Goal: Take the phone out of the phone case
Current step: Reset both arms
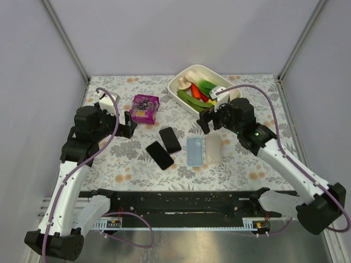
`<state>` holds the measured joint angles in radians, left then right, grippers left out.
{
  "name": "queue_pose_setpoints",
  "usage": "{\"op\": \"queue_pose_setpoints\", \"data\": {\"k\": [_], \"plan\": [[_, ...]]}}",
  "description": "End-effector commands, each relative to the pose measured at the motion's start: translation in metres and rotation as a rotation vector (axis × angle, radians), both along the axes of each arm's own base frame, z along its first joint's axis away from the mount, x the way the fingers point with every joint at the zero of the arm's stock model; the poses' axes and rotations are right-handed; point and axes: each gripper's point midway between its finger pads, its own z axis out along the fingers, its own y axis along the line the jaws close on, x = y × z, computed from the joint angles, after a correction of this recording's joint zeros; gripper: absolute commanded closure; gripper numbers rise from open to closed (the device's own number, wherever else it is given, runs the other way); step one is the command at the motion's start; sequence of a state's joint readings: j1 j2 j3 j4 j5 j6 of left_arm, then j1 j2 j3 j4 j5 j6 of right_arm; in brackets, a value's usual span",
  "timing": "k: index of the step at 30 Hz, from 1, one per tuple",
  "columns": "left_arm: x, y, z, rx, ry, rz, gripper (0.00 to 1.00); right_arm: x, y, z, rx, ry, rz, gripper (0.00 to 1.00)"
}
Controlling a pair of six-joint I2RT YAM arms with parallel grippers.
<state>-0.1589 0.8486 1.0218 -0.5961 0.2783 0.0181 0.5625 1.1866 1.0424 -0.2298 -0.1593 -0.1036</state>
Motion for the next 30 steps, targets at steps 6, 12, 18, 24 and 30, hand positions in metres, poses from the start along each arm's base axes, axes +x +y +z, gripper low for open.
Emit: {"op": "queue_pose_setpoints", "data": {"k": [6, 12, 18, 24, 30], "plan": [[0.014, 0.034, 0.023, 0.029, -0.154, 0.182, 0.01, -0.01, -0.087, -0.017, -0.193, -0.172, -0.289, 0.01], [0.014, 0.04, 0.024, 0.022, -0.196, 0.211, 0.01, -0.023, -0.103, -0.016, -0.168, -0.226, -0.324, 0.0], [0.012, 0.04, 0.025, 0.008, -0.222, 0.21, 0.01, -0.019, -0.106, -0.014, -0.109, -0.266, -0.352, 0.0], [0.01, 0.034, 0.029, -0.052, -0.217, 0.209, 0.01, -0.014, -0.107, -0.019, -0.118, -0.27, -0.369, 0.01], [0.009, 0.031, 0.028, -0.065, -0.208, 0.194, 0.01, -0.012, -0.111, -0.021, -0.112, -0.268, -0.399, 0.0]]}}
